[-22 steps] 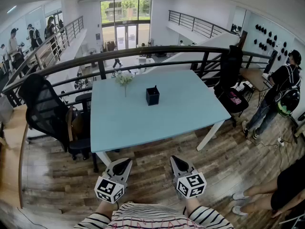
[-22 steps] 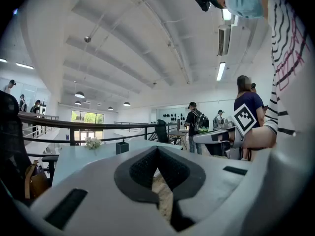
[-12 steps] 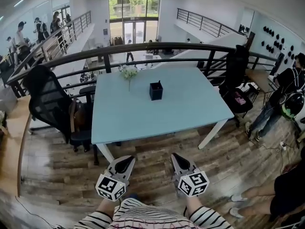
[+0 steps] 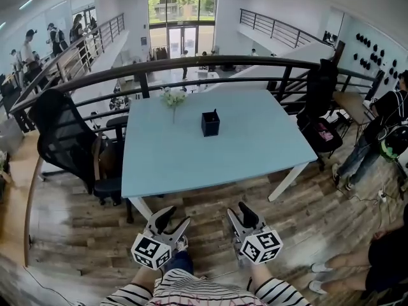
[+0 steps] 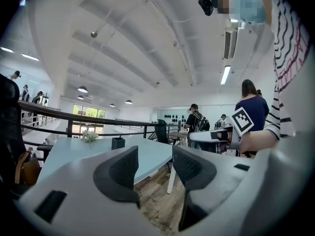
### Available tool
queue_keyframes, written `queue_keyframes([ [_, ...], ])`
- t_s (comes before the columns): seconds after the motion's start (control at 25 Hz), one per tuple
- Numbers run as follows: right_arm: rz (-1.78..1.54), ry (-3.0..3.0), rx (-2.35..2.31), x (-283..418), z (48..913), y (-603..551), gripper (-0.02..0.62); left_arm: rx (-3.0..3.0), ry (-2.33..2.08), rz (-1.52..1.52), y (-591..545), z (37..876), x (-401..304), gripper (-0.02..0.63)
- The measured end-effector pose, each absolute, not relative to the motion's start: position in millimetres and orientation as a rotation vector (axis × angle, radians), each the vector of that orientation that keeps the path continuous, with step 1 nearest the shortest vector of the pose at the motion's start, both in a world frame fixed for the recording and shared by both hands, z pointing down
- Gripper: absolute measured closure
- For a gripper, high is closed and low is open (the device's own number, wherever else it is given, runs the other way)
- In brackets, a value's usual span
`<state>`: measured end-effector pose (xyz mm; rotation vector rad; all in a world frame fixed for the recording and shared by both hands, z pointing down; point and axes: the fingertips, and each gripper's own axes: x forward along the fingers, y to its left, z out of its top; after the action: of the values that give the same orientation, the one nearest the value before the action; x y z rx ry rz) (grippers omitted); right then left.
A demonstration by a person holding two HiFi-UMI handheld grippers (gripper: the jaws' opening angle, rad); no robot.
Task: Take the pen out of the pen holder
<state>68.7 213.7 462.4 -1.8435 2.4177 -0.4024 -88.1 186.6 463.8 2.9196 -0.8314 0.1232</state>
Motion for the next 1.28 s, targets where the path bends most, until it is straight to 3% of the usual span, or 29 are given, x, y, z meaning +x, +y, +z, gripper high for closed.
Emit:
queue_keyframes([
  [0.76, -0.428, 2.275, -1.954, 96, 465, -8, 0.413, 2.951, -0.698, 0.147, -52, 464, -61, 0.411],
  [1.28, -0.444, 2.234, -2.019, 104, 473, -95, 0.413, 2.918, -0.656, 0.152, -134, 480, -62, 0.412],
])
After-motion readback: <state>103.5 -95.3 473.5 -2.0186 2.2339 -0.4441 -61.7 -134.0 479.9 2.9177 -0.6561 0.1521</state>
